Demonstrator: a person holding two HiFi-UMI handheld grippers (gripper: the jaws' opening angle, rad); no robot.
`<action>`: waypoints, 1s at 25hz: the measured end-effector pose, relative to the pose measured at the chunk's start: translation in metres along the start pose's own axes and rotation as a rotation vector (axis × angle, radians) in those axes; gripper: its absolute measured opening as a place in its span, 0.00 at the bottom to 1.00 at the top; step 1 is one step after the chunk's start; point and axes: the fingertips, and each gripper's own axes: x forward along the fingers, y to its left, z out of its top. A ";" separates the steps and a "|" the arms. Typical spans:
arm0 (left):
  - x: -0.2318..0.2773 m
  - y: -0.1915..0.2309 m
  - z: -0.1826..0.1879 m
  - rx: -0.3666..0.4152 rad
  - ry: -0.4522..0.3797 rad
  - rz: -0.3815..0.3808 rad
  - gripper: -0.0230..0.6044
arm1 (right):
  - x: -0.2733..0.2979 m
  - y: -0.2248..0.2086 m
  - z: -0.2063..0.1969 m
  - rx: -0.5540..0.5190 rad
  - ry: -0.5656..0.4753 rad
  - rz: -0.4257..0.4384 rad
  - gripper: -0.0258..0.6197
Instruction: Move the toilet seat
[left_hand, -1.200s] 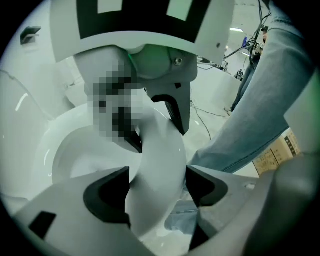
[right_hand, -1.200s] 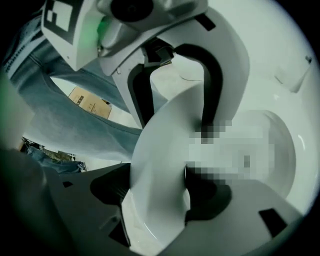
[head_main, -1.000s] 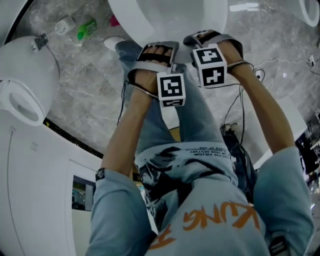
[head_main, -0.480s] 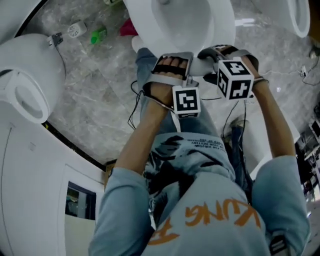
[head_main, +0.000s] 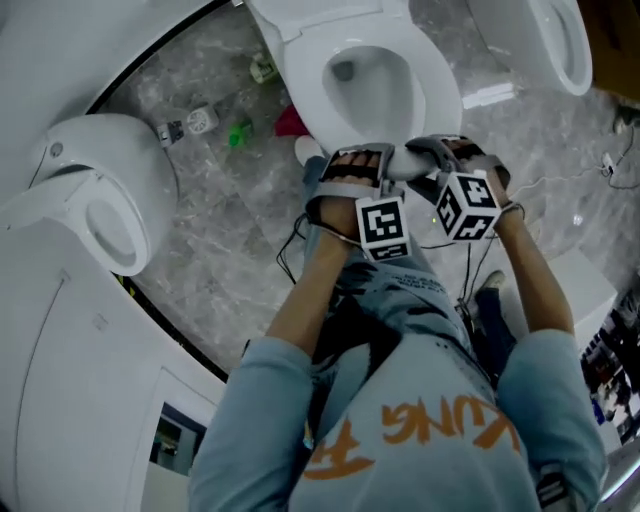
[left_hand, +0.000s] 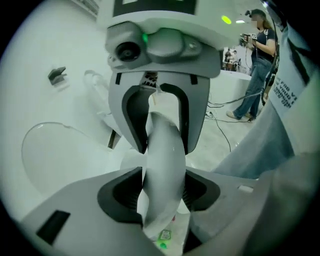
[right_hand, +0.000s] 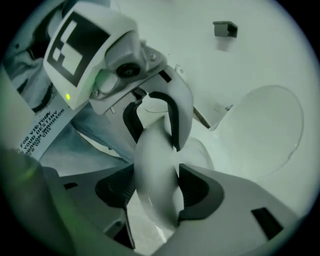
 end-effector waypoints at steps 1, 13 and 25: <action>-0.006 0.011 0.001 -0.016 -0.006 0.014 0.36 | -0.005 -0.010 0.002 -0.038 0.029 -0.066 0.41; -0.079 0.142 0.016 -0.169 -0.151 0.180 0.37 | -0.086 -0.121 0.058 0.139 -0.016 -0.345 0.31; -0.095 0.246 0.009 -0.313 -0.302 0.191 0.36 | -0.128 -0.224 0.087 0.238 -0.006 -0.547 0.30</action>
